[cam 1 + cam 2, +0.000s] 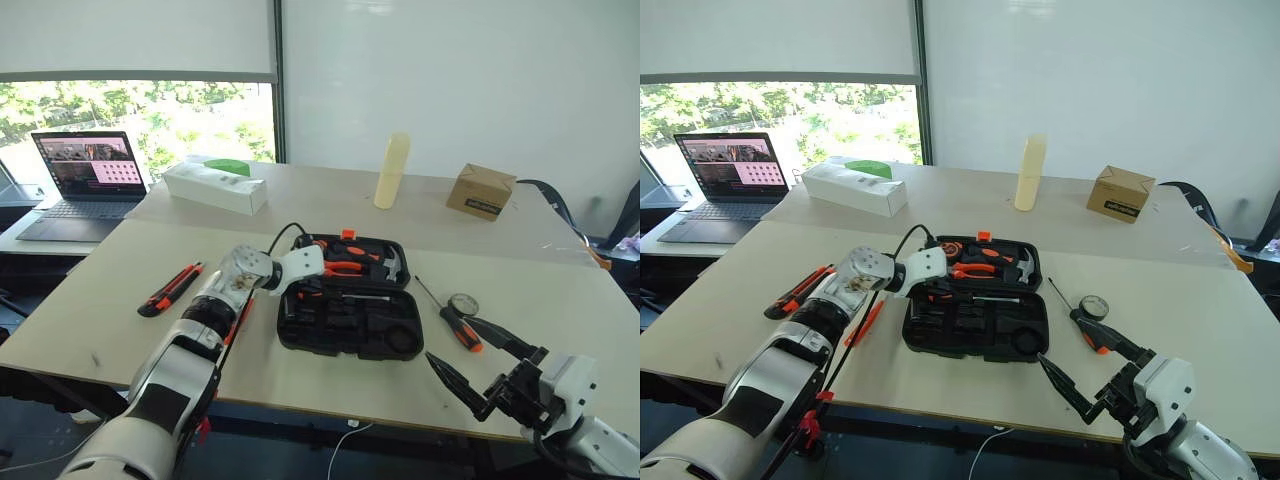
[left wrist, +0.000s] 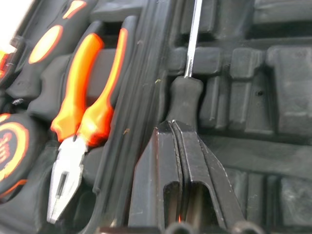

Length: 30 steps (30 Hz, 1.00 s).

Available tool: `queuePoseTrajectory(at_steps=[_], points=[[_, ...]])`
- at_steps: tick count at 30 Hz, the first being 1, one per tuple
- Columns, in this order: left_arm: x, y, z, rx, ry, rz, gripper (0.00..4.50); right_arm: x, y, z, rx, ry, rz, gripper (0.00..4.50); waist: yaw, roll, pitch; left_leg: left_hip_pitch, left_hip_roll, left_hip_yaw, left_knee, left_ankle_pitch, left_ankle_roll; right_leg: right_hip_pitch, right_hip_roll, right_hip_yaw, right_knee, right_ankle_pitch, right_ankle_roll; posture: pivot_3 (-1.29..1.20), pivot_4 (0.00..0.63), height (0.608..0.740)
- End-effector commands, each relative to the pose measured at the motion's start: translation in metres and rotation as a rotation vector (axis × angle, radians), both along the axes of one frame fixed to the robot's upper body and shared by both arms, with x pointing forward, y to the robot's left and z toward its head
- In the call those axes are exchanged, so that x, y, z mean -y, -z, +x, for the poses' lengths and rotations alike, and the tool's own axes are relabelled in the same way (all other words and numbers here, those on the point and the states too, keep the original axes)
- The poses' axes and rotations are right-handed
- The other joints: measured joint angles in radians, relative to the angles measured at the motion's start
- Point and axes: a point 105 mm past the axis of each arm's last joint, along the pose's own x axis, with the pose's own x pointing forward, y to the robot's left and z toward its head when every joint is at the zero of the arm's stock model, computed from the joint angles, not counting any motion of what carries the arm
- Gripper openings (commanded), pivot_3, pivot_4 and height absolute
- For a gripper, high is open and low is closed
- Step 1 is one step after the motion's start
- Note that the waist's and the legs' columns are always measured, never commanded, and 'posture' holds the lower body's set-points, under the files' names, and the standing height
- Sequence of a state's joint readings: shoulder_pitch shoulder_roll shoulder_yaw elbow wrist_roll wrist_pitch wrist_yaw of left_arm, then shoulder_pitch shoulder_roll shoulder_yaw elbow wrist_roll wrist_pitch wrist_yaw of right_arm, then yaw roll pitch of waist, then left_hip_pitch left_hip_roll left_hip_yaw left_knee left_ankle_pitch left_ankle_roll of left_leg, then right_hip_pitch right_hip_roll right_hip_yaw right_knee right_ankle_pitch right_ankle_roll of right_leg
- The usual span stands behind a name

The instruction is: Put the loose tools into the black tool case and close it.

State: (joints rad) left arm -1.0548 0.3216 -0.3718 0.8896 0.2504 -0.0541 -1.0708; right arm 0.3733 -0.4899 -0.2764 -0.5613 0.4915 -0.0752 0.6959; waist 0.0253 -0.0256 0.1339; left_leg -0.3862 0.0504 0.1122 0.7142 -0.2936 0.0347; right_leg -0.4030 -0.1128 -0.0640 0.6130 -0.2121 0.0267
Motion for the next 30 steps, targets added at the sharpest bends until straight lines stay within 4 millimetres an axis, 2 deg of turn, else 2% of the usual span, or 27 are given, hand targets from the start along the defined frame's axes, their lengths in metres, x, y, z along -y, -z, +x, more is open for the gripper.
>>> queuePoseTrajectory(at_steps=[1, 3, 5, 7, 9, 12, 13, 15, 17, 18, 19, 20, 21, 23, 27, 30], points=[[-0.010, 0.039, -0.011, -0.113, -0.029, 0.097, 0.08, 0.001, -0.007, -0.005, 0.020, 0.006, -0.001, 4.50, -0.001, 0.003, -0.002, 0.001, 0.000, -0.001, 0.000, 0.000, 0.000, 0.000, 0.000, 0.001, 0.000, 0.000, 0.000, 0.00, 0.150, 0.740], [-0.004, 0.027, -0.008, -0.092, -0.034, 0.004, 0.08, 0.009, -0.006, -0.006, 0.012, 0.045, -0.008, 4.50, -0.001, 0.004, -0.003, 0.001, 0.000, -0.002, 0.000, 0.000, 0.000, 0.000, 0.000, 0.002, 0.001, -0.002, 0.002, 0.00, 0.150, 0.740], [-0.001, 0.000, -0.005, -0.059, -0.032, -0.179, 0.08, 0.027, -0.004, -0.010, 0.000, 0.126, -0.012, 4.50, -0.001, 0.005, -0.003, 0.000, 0.000, -0.002, 0.000, 0.000, 0.001, -0.001, 0.000, 0.003, 0.001, -0.001, 0.001, 0.00, 0.150, 0.740], [-0.010, -0.029, -0.006, -0.049, -0.011, -0.375, 0.08, 0.048, 0.004, -0.019, -0.041, 0.203, -0.016, 4.50, -0.002, 0.004, -0.003, -0.002, 0.000, -0.002, 0.000, -0.001, 0.001, -0.003, 0.000, 0.003, 0.001, -0.001, 0.001, 0.00, 0.150, 0.740], [-0.020, -0.042, -0.012, -0.059, 0.035, -0.455, 0.08, 0.059, 0.011, -0.026, -0.078, 0.238, -0.023, 4.50, -0.005, 0.004, -0.002, -0.005, 0.000, -0.002, 0.000, -0.001, 0.001, -0.006, 0.000, 0.003, 0.001, -0.001, 0.001, 0.00, 0.150, 0.740], [-0.071, -0.058, -0.033, -0.033, 0.115, -0.538, 0.67, 0.094, 0.029, -0.042, -0.168, 0.380, -0.058, 4.50, -0.014, 0.004, -0.002, -0.012, 0.000, -0.001, 0.000, 0.000, 0.001, -0.014, 0.000, 0.003, 0.003, -0.001, 0.001, 0.00, 0.150, 0.740], [-0.083, -0.060, -0.040, -0.023, 0.145, -0.551, 1.04, 0.101, 0.032, -0.045, -0.186, 0.410, -0.069, 4.50, -0.021, 0.004, -0.001, -0.015, 0.000, 0.000, 0.000, 0.000, 0.000, -0.019, 0.000, 0.004, 0.004, -0.001, 0.001, 0.00, 0.150, 0.740], [-0.116, -0.051, -0.054, -0.056, 0.127, -0.520, 1.63, 0.113, 0.040, -0.048, -0.245, 0.468, -0.078, 4.50, -0.029, 0.005, -0.001, -0.012, -0.001, 0.001, -0.002, 0.001, -0.002, -0.019, 0.001, 0.008, 0.004, -0.002, 0.000, 0.00, 0.150, 0.740], [-0.142, -0.038, -0.069, -0.129, 0.083, -0.473, 2.39, 0.113, 0.044, -0.046, -0.291, 0.446, -0.080, 4.50, -0.038, 0.005, -0.001, -0.010, -0.001, 0.002, -0.002, 0.001, -0.001, -0.019, 0.001, 0.011, 0.004, -0.002, 0.000, 0.00, 0.150, 0.740], [-0.151, -0.034, -0.077, -0.146, 0.071, -0.460, 2.62, 0.110, 0.043, -0.040, -0.304, 0.425, -0.082, 4.50, -0.040, 0.005, -0.001, -0.008, -0.001, 0.003, -0.002, 0.001, -0.001, -0.018, 0.001, 0.013, 0.006, -0.002, 0.001, 0.00, 0.150, 0.740], [-0.158, -0.029, -0.084, -0.160, 0.058, -0.449, 3.10, 0.106, 0.041, -0.032, -0.319, 0.400, -0.087, 4.50, -0.042, 0.005, 0.000, -0.007, -0.001, 0.003, -0.002, 0.000, 0.000, -0.018, 0.001, 0.014, 0.007, -0.002, 0.001, 0.00, 0.150, 0.740], [-0.162, -0.026, -0.089, -0.177, 0.047, -0.445, 3.36, 0.103, 0.038, -0.024, -0.330, 0.378, -0.094, 4.50, -0.040, 0.004, 0.001, -0.005, -0.001, 0.004, -0.002, -0.001, 0.001, -0.018, 0.000, 0.016, 0.009, -0.002, 0.001, 0.00, 0.150, 0.740], [-0.165, -0.024, -0.095, -0.190, 0.044, -0.440, 3.83, 0.098, 0.035, -0.014, -0.349, 0.344, -0.100, 4.50, -0.039, 0.003, 0.001, -0.005, -0.001, 0.004, -0.002, -0.001, 0.001, -0.018, -0.001, 0.018, 0.011, -0.003, 0.001, 0.00, 0.150, 0.740], [-0.164, -0.022, -0.103, -0.203, 0.055, -0.459, 4.44, 0.092, 0.030, 0.009, -0.399, 0.302, -0.123, 4.50, -0.038, 0.002, 0.002, -0.005, 0.000, 0.004, 0.000, -0.001, 0.001, -0.019, -0.001, 0.019, 0.011, -0.003, 0.000, 0.00, 0.150, 0.740], [-0.156, -0.020, -0.111, -0.205, 0.070, -0.493, 4.44, 0.084, 0.027, 0.052, -0.534, 0.264, -0.191, 4.50, -0.031, 0.002, 0.002, -0.004, -0.002, 0.004, 0.000, 0.002, 0.003, -0.019, 0.000, 0.022, 0.013, -0.005, -0.006, 0.00, 0.150, 0.740], [-0.152, -0.017, -0.114, -0.204, 0.069, -0.504, 4.44, 0.077, 0.030, 0.076, -0.611, 0.236, -0.211, 4.50, -0.022, 0.001, 0.002, -0.005, -0.003, 0.004, -0.001, 0.002, 0.003, -0.019, 0.002, 0.022, 0.013, -0.003, -0.001, 0.00, 0.150, 0.740]])
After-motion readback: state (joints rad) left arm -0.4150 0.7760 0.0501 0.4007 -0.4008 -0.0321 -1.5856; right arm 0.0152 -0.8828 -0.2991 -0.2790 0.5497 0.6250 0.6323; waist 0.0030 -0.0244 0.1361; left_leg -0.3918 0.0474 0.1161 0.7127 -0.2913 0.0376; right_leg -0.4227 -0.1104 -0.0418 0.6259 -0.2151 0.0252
